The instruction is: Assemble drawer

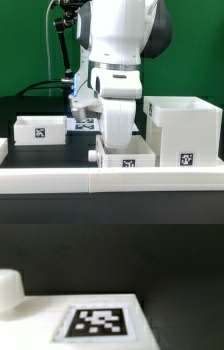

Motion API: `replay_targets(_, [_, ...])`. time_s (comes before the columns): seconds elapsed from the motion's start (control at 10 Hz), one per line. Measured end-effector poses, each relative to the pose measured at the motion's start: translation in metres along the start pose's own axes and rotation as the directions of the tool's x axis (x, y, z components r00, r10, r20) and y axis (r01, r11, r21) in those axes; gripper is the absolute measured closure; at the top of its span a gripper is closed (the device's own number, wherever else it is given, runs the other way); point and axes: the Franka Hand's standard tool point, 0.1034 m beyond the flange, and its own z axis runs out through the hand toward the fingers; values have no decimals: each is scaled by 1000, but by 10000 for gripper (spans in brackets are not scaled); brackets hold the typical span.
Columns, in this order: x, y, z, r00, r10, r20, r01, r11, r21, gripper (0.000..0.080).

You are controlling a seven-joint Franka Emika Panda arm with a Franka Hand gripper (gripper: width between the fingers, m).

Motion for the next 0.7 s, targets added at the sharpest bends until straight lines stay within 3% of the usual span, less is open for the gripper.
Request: replay_targets(0.7, [9, -1, -6, 1000, 7, -5, -7, 1000, -5, 757])
